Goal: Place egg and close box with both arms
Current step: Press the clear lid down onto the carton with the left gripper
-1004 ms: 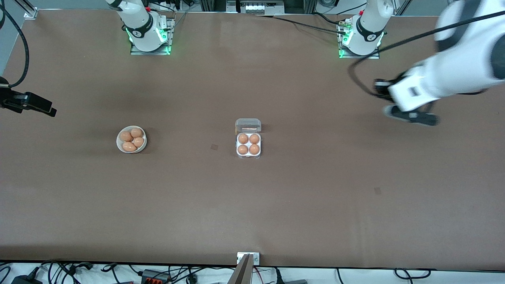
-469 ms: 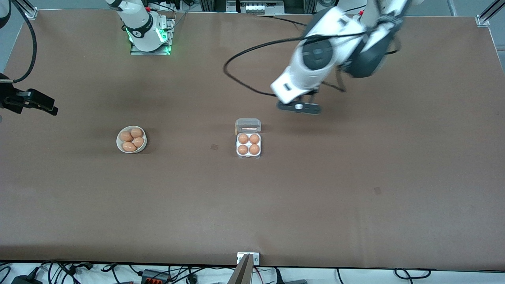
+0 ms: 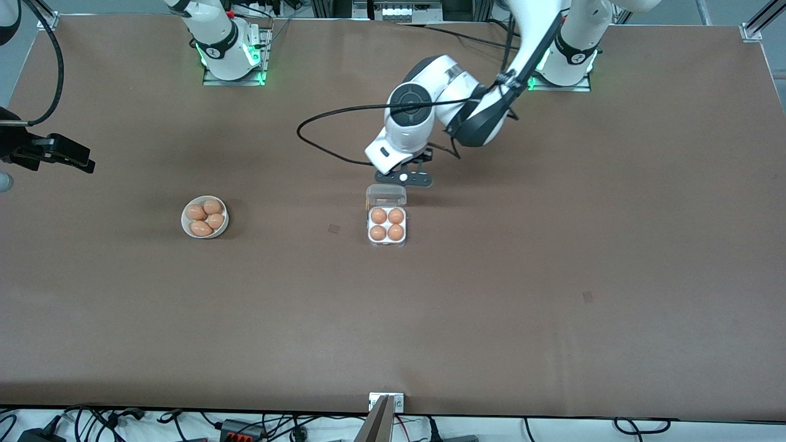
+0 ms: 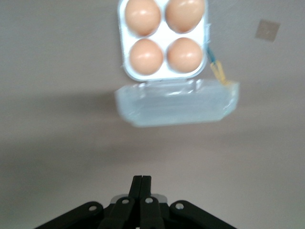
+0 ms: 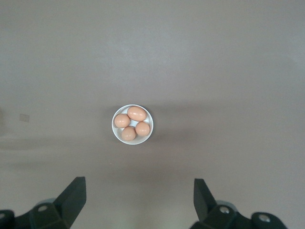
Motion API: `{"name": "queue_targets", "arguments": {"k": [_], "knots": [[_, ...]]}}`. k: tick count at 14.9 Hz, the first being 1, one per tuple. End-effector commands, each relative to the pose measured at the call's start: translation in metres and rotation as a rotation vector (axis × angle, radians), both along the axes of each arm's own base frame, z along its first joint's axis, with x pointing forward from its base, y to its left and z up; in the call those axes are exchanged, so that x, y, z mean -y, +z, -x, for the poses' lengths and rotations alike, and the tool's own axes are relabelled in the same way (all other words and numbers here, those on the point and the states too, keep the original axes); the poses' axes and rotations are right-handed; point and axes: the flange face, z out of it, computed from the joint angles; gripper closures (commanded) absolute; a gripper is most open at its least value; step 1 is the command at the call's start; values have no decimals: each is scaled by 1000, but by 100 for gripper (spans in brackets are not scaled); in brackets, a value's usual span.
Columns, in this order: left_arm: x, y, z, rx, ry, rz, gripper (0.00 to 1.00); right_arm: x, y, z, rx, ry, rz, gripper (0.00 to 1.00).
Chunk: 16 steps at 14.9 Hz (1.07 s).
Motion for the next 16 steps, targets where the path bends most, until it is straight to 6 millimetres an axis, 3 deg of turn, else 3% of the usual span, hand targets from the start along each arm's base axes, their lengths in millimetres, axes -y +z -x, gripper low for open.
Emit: {"name": "queue_targets", "arguments": {"k": [1, 3, 6, 8, 11, 14, 16], "knots": [[14, -16, -9, 79, 45, 55, 99, -3, 5, 4, -1, 17, 10, 0], [20, -26, -14, 126, 50, 90, 99, -3, 5, 4, -1, 16, 10, 0], [13, -17, -36, 263, -5, 73, 99, -11, 6, 4, -1, 31, 10, 0], [-3, 5, -67, 309, 35, 93, 99, -12, 5, 4, -5, 31, 7, 0], [-20, 31, -72, 289, 45, 65, 99, -13, 5, 5, -7, 32, 7, 0], [-53, 63, -69, 175, -2, -53, 99, -12, 5, 4, -4, 31, 5, 0], [-90, 79, -83, 120, -35, -102, 97, -12, 5, 4, -5, 31, 5, 0]]}}
